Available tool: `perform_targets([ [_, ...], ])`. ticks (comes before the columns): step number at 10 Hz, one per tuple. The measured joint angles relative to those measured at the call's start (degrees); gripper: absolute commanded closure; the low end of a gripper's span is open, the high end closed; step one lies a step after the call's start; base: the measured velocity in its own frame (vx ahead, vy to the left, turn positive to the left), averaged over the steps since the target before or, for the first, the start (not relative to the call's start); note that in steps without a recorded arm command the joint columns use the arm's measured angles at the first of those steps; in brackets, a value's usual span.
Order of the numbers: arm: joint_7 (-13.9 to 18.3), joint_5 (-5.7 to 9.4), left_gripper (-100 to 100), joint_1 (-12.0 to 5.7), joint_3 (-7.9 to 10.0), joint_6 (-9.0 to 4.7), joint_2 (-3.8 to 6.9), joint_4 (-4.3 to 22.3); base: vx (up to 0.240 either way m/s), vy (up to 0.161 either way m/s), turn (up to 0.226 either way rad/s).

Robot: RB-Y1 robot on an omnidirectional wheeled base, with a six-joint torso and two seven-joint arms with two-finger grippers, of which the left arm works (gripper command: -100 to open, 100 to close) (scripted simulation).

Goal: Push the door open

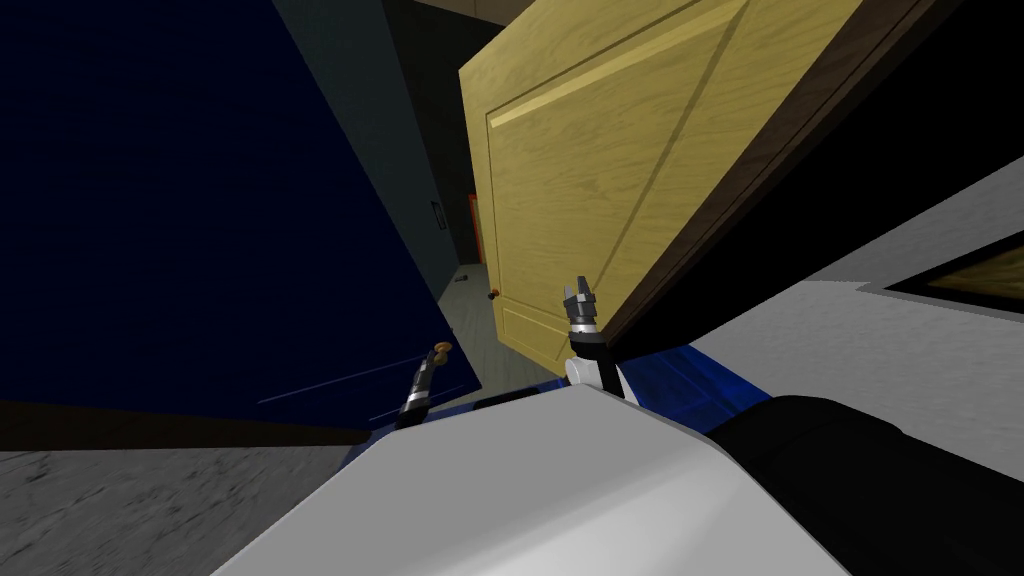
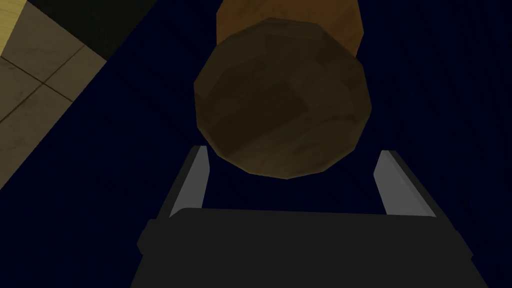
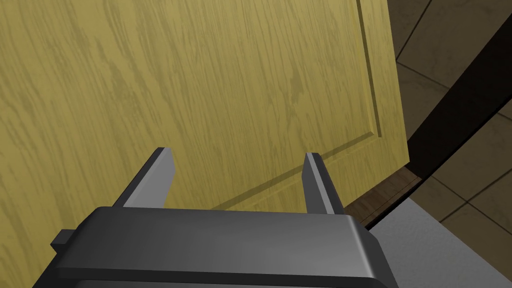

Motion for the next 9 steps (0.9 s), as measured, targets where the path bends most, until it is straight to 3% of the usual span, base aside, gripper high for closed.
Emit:
perform_targets([
  [9,12.8,3.17,-100,-1.2,-0.97,0.26,-1.55,0.6,-0.034,0.019,-0.028],
])
